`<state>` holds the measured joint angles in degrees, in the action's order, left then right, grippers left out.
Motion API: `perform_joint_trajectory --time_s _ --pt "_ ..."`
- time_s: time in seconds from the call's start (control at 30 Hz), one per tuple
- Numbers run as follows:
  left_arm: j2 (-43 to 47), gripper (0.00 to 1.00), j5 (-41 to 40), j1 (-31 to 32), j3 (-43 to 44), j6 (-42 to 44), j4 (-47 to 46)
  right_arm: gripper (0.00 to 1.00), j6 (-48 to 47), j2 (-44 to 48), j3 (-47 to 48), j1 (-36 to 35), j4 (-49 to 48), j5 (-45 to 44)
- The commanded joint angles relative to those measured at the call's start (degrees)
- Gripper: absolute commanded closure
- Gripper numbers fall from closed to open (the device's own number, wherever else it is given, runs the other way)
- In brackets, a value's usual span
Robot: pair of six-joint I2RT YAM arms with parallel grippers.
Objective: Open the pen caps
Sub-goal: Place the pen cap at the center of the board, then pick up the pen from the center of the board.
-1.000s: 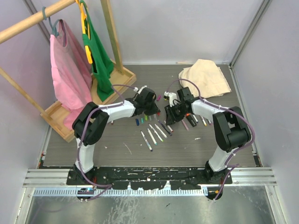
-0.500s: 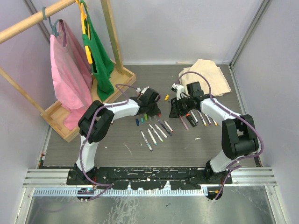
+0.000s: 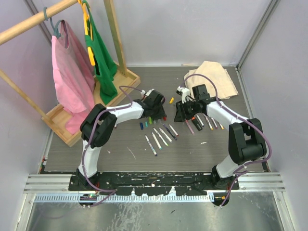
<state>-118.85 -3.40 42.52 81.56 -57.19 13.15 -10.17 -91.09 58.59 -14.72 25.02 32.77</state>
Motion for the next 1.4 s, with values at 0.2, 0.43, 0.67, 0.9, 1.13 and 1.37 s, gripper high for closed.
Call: perform_joint_trajectory --time_s 0.2,0.43,0.67,0.9,1.13,1.37 --pt "17.5 0.64 -5.9 0.1 -5.8 8.4 -2.5 0.56 -3.5 5.4 2.3 0.2 1.6 4.6" --pt "31.3 0.51 -9.6 -0.3 -20.7 27.1 -12.0 0.56 -7.9 7.3 3.1 0.2 4.4 6.7" --pt "40.8 0.29 -16.4 -1.5 -31.1 45.4 -10.5 0.56 -11.8 8.7 4.0 0.2 7.5 7.8" --pt "40.7 0.24 -14.6 -9.3 -32.9 47.2 -4.4 0.56 -13.2 8.9 4.1 0.1 8.3 8.0" --pt "33.5 0.28 -11.3 -15.7 -25.6 46.6 6.5 0.57 -13.5 8.4 4.3 0.1 8.8 8.5" --pt "27.8 0.38 -6.5 -19.9 -21.0 47.1 11.6 0.57 -13.6 8.6 4.3 0.1 8.8 9.0"
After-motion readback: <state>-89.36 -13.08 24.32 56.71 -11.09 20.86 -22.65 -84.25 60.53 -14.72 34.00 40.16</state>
